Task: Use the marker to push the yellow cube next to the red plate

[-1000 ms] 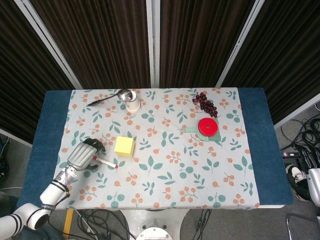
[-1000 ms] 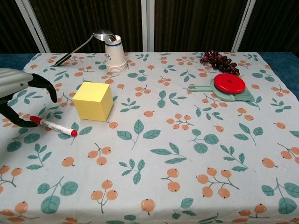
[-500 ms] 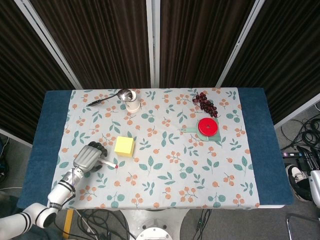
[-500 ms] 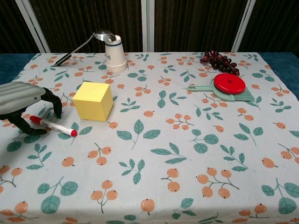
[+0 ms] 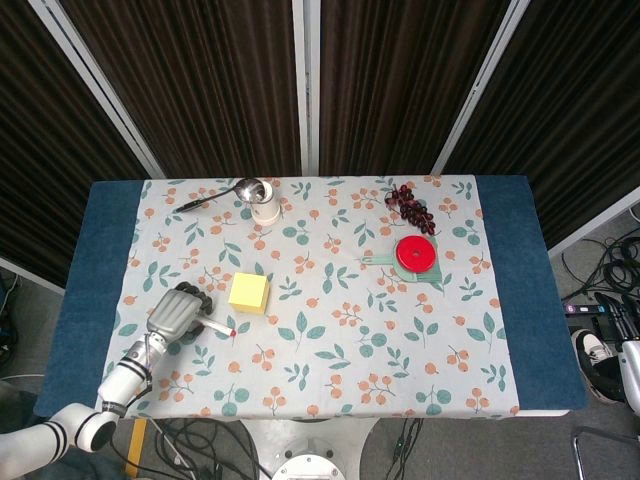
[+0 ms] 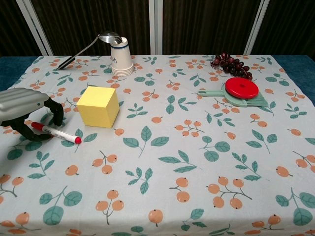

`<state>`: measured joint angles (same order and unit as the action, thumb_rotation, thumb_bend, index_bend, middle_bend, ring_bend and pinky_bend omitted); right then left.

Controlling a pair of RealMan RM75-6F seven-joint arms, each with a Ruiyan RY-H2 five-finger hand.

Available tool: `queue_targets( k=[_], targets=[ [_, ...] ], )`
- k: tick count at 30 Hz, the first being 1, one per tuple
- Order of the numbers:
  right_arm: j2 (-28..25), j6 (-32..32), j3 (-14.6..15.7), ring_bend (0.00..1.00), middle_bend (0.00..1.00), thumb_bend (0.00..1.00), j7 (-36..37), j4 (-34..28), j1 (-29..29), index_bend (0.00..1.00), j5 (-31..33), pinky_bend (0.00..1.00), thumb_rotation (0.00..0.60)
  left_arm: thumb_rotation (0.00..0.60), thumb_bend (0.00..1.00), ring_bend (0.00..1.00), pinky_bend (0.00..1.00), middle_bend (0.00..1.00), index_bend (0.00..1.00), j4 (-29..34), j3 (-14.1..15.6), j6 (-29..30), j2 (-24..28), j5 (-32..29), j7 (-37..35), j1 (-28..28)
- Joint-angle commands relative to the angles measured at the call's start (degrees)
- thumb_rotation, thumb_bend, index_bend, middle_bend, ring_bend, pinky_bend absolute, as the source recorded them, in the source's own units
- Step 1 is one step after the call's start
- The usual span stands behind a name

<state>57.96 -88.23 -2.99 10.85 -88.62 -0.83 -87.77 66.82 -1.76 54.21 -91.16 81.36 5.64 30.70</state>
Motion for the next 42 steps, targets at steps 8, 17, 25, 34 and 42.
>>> queue_targets(
  k=[8,17,25,34,42],
  targets=[
    [0.0,0.0,0.0,0.00,0.12,0.26,0.0,0.0,0.1,0.00,0.1,0.05,0.600,0.600,0.36,0.32,0.24,0.56,0.56,-1.2,0.4,0.3,-0.7,0.0,-1.1,0.1],
    [-0.2,-0.1,0.0,0.00,0.12,0.26,-0.2,-0.3,0.2,0.00,0.1,0.05,0.600,0.600,0.36,0.35,0.24,0.57,0.58,-2.7,0.7,0.9,-1.5,0.4,-2.3,0.0],
    [-0.4,-0.3,0.0,0.00,0.12,0.26,-0.4,-0.6,0.4,0.00,0.0,0.05,0.600,0.600,0.42,0.42,0.25,0.66,0.65,-5.2,0.9,3.9,-2.8,1.8,-5.2,-0.7],
    [-0.5,-0.7,0.1,0.00,0.12,0.26,-0.5,-0.8,0.5,0.00,-0.2,0.05,0.600,0.600,0.47,0.48,0.29,0.70,0.68,-8.7,2.4,8.7,-2.6,5.4,-13.3,-2.2],
    [-0.9,-1.5,0.0,0.00,0.12,0.26,-0.5,-1.1,1.0,0.00,-0.4,0.05,0.600,0.600,0.48,0.49,0.31,0.70,0.68,-16.0,2.8,16.5,-2.6,8.2,-25.8,-4.7]
  ],
)
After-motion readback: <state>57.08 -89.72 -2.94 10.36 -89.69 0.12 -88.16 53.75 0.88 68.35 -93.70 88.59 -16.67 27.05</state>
